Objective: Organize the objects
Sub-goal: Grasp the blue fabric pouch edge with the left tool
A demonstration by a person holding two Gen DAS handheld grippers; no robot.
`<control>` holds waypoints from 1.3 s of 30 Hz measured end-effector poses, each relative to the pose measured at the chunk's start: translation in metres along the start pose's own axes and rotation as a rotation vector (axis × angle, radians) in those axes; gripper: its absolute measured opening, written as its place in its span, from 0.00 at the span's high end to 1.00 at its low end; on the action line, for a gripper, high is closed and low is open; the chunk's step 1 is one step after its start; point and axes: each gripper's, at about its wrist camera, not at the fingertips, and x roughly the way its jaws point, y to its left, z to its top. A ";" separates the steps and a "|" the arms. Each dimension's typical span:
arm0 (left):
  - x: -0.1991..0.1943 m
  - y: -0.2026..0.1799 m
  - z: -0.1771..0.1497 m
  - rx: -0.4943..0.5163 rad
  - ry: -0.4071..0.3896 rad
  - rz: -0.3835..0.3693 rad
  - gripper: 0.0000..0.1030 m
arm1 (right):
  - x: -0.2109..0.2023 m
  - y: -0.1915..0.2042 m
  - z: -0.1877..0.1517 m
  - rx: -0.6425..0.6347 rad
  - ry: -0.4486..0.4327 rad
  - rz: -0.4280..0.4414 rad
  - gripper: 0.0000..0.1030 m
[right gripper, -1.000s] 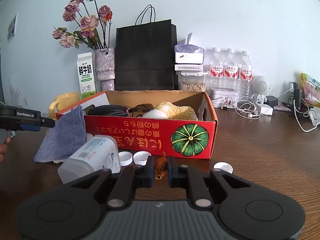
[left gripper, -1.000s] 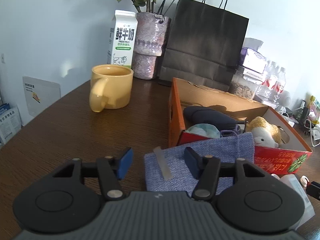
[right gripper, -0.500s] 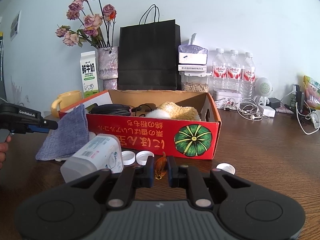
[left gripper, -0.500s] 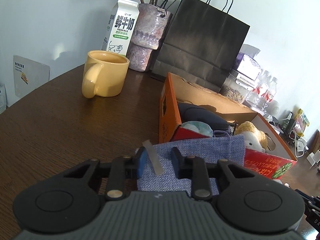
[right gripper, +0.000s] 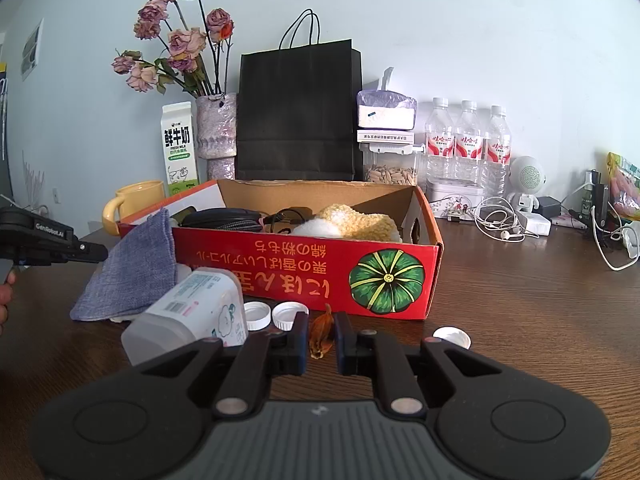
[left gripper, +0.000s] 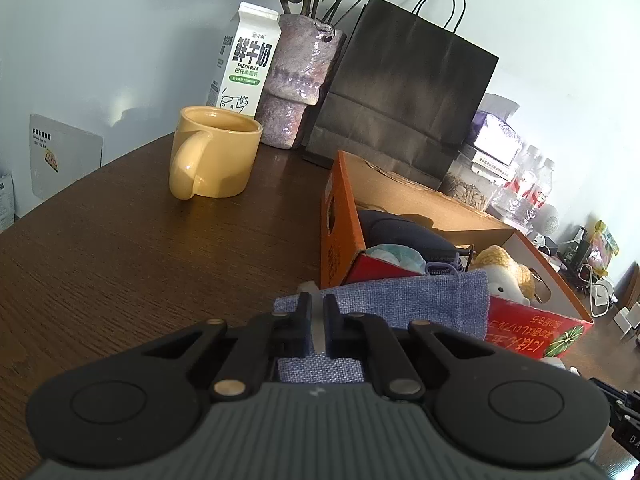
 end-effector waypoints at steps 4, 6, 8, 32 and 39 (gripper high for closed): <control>-0.006 0.000 -0.001 0.007 -0.031 0.002 0.99 | 0.000 0.000 0.000 0.000 0.000 0.000 0.88; -0.009 0.001 0.000 0.006 -0.045 0.008 0.99 | 0.000 0.000 0.000 0.000 0.000 0.000 0.88; -0.012 0.002 0.000 0.005 -0.056 0.010 0.99 | 0.000 0.000 0.000 0.000 -0.001 0.000 0.88; 0.011 0.026 0.007 -0.071 0.033 0.036 0.61 | 0.000 0.001 0.002 -0.008 -0.005 0.004 0.88; 0.023 0.042 0.008 -0.174 0.093 -0.093 0.97 | 0.000 0.002 0.002 -0.009 -0.006 0.004 0.88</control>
